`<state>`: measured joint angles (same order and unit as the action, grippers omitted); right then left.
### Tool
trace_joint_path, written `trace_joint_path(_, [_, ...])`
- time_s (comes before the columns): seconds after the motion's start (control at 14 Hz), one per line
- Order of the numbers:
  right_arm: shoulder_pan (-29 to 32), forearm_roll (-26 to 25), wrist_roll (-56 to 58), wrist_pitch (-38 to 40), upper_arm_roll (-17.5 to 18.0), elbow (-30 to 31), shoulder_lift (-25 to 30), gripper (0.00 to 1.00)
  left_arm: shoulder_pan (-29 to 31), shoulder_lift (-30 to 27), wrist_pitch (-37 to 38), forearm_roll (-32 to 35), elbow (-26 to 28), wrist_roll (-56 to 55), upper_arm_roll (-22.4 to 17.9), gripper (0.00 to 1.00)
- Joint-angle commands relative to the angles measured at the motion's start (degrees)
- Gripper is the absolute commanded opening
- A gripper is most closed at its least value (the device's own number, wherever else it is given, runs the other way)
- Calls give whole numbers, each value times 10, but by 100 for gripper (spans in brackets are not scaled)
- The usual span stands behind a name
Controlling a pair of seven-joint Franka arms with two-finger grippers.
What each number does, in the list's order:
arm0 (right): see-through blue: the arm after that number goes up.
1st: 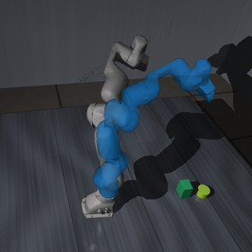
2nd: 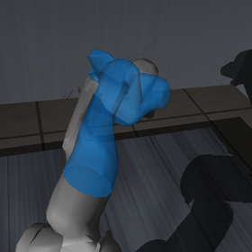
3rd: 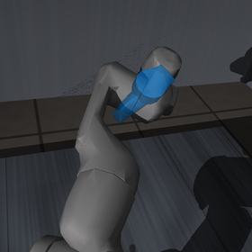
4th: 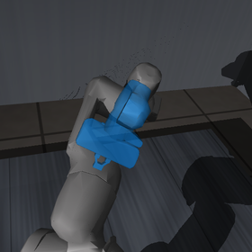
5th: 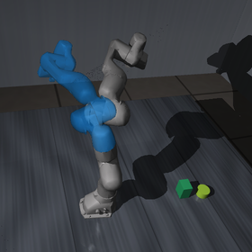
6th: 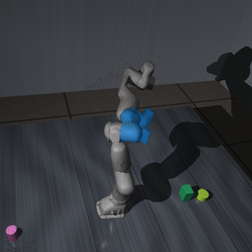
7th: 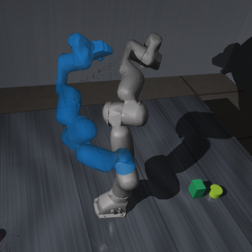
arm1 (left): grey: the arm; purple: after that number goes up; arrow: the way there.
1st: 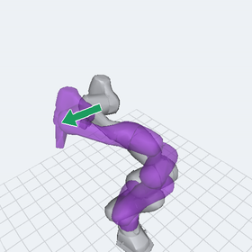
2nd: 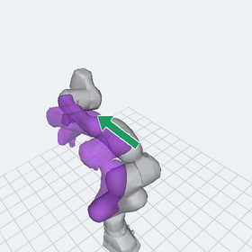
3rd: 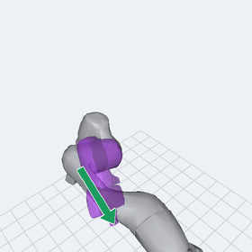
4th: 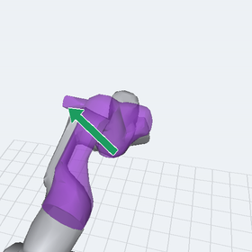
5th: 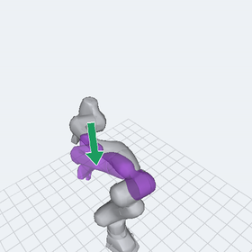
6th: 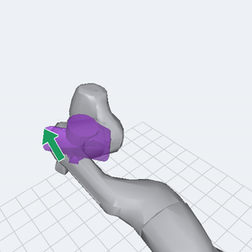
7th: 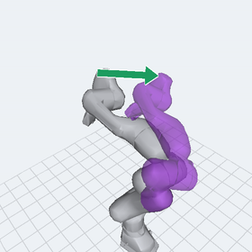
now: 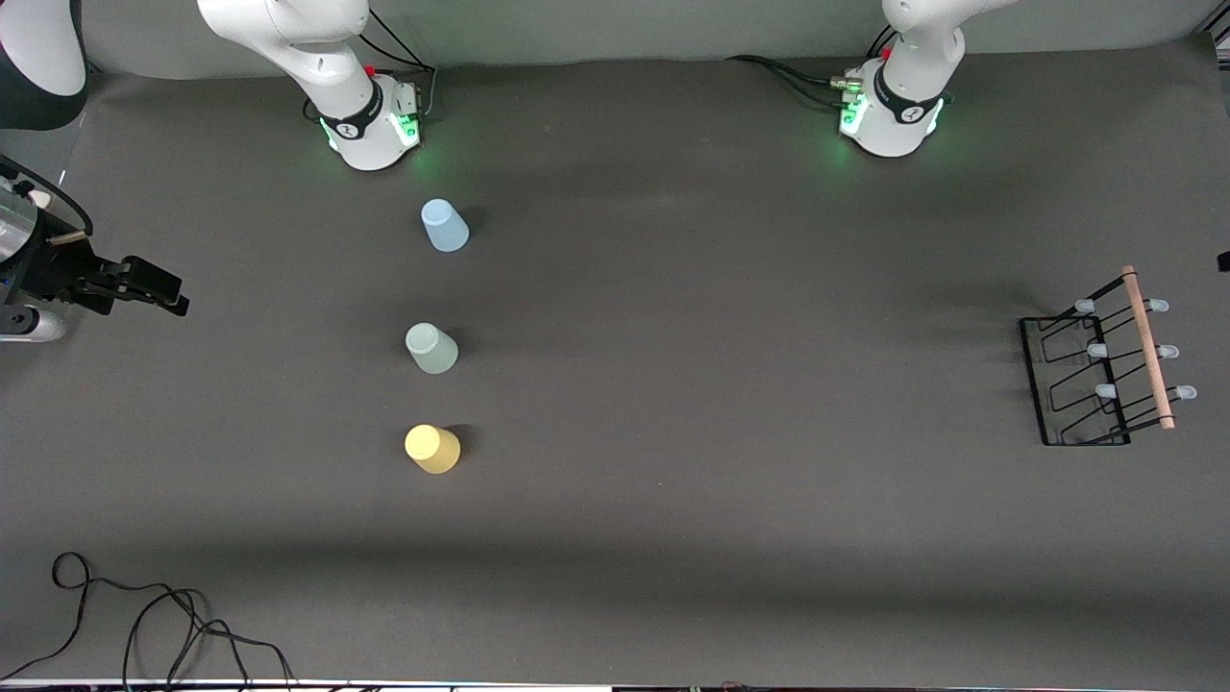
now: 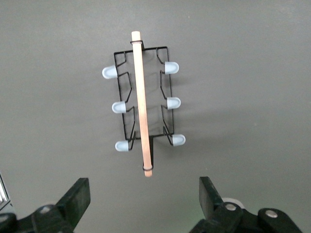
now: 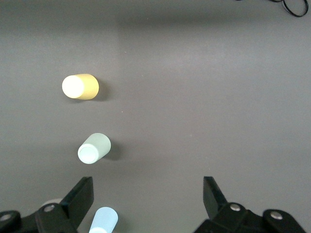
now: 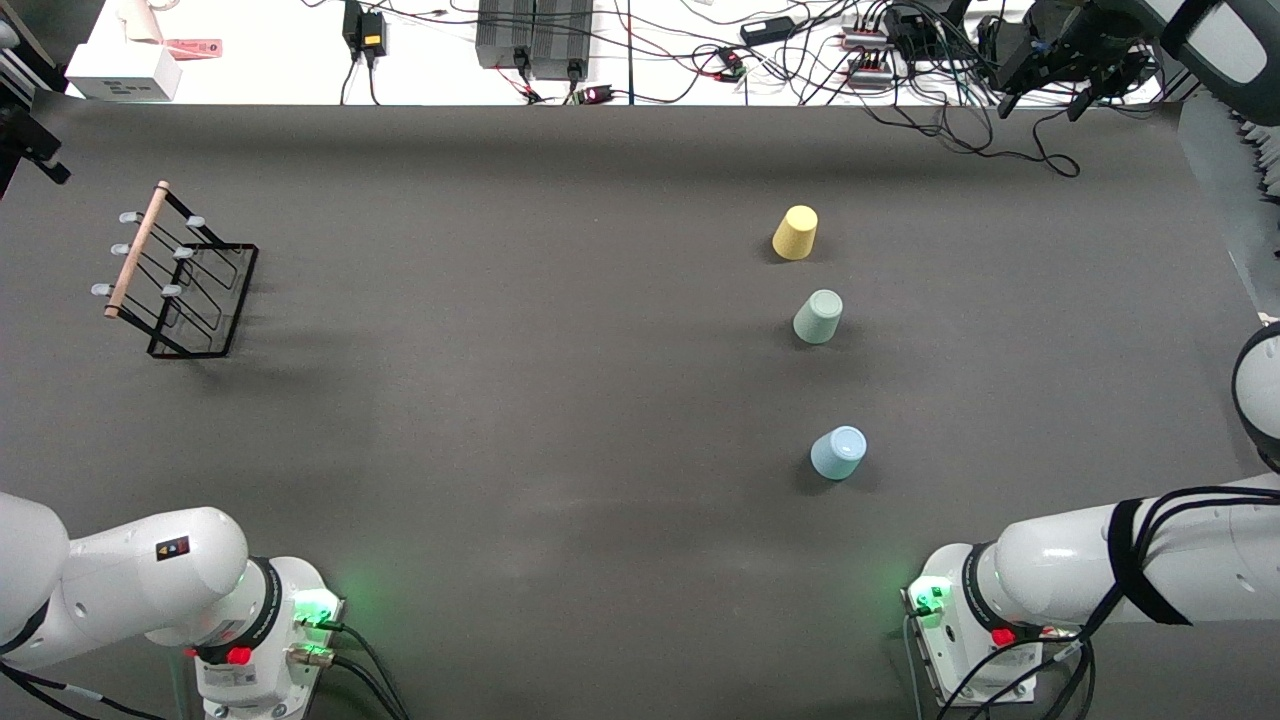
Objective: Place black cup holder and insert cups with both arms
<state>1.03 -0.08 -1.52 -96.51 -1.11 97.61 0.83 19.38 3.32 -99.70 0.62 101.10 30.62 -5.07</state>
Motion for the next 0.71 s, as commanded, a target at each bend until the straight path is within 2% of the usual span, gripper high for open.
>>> trace_joint_path(0.0, [-5,-4,0,8,-4,-9,-4,100,-2,-8,-85,10,78,11,-1,100])
trace_joint_path(0.28, [-6,-4,-1,7,-4,-8,-4,100,1,1,-215,10,161,10,-1,100])
trace_joint_path(0.64, [-20,-2,-15,3,0,8,0,100,-2,55,-278,10,168,8,-1,98])
